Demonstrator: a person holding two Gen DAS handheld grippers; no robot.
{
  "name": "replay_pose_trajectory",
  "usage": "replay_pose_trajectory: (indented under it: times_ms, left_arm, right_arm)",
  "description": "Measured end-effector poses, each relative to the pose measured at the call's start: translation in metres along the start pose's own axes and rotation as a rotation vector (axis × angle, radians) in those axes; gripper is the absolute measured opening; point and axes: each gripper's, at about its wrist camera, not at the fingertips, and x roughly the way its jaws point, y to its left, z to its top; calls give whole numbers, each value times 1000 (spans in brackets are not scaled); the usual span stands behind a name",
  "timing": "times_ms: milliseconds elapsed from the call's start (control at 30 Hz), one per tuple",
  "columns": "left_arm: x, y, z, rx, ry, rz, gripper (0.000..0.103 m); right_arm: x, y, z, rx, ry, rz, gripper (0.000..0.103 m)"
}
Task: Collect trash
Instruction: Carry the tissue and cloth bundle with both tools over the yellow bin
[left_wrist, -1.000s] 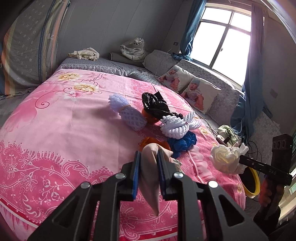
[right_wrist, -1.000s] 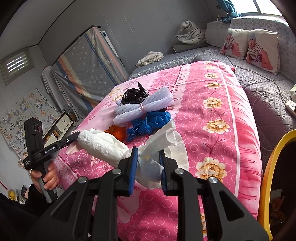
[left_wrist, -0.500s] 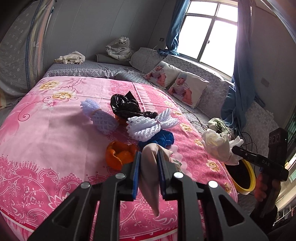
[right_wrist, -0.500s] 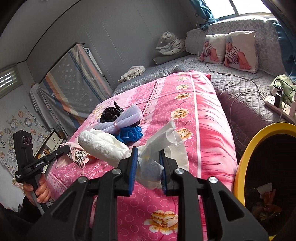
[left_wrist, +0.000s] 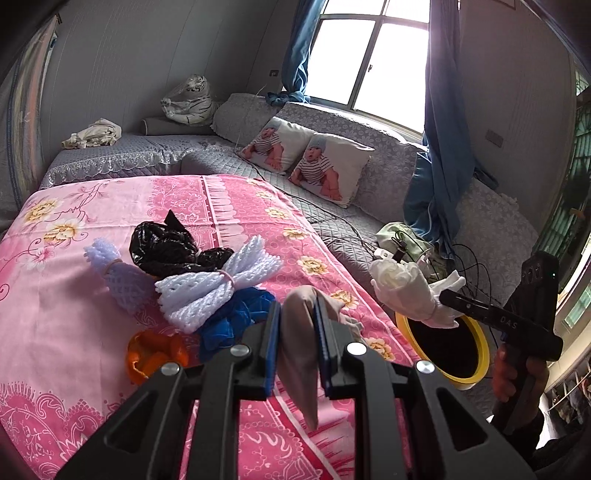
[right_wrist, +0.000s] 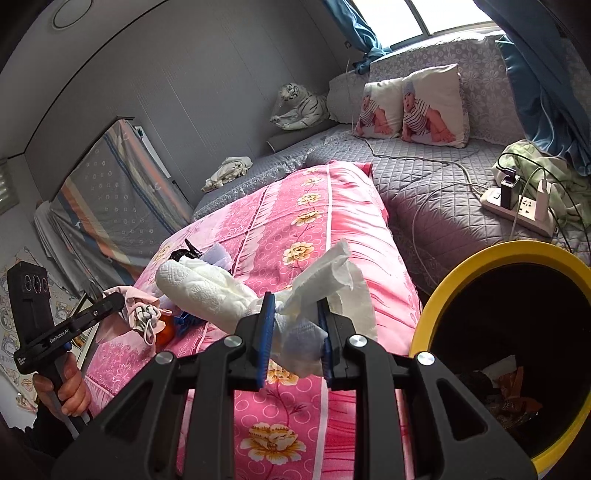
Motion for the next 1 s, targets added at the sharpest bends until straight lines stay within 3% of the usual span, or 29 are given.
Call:
replay_pose_trajectory:
  times_ms: [567, 1000]
  left_arm:
    - [52, -81, 28, 133, 43, -121, 17]
    - [98, -138, 32, 187, 106, -212, 17]
  right_arm:
    - [-57, -49, 15, 64, -187, -219, 21]
    - [-84, -84, 12, 133, -249, -344, 21]
